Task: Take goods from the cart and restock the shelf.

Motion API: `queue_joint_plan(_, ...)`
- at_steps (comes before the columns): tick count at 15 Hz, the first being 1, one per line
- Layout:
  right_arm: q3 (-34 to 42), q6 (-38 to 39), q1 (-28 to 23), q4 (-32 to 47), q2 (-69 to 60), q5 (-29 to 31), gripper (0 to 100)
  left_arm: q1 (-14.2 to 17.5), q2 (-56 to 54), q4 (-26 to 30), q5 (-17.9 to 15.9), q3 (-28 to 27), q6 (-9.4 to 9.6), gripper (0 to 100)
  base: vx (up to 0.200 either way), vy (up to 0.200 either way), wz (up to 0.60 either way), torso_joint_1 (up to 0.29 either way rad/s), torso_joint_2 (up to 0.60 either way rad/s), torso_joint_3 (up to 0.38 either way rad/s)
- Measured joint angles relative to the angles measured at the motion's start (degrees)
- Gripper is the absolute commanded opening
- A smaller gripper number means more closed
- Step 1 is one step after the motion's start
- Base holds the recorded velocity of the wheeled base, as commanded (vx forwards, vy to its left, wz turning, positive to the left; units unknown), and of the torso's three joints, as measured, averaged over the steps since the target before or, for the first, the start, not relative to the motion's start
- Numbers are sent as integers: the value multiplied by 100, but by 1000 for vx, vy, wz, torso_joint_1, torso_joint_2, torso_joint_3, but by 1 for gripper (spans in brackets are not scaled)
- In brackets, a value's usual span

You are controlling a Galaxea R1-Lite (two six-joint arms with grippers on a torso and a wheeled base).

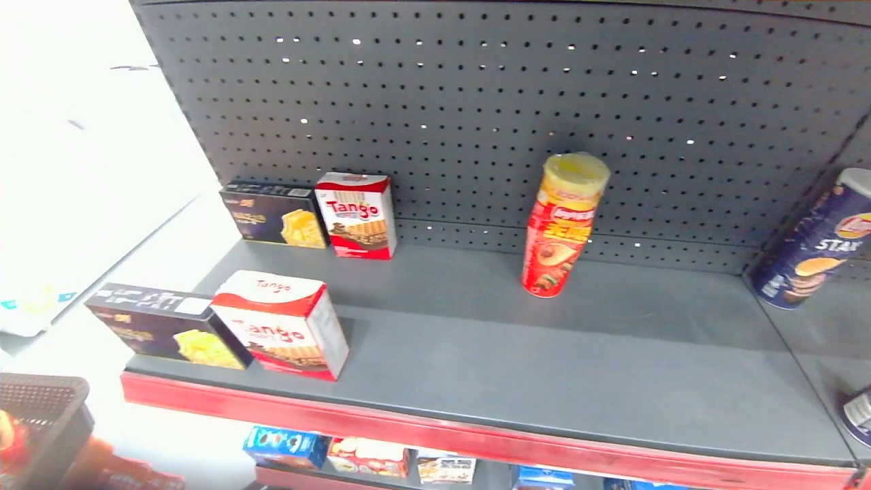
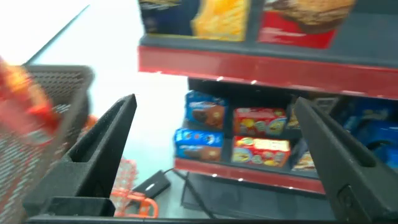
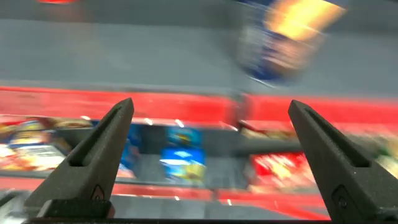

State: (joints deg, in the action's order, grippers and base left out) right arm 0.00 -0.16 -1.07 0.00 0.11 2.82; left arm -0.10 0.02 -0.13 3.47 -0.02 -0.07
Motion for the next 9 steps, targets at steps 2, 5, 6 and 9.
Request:
queue_joint_plan(2, 0, 0, 2, 2, 0, -2, 100, 0, 0, -2, 0, 2, 5, 100, 0, 0, 600, 5, 2, 7)
queue_joint_plan(5, 0, 0, 2, 0, 0, 0, 100, 0, 0, -2, 9, 2, -6, 100, 0, 0, 600, -1, 2, 1)
queue_joint_plan(6, 0, -2, 4, 2, 0, 0, 100, 0, 0, 0, 11, 2, -9, 100, 0, 0, 600, 2, 7, 2)
queue_joint_plan(9, 0, -6, -2, 0, 0, -2, 100, 0, 0, 4, 16, 2, -11, 100, 0, 0, 0, 0, 0, 0)
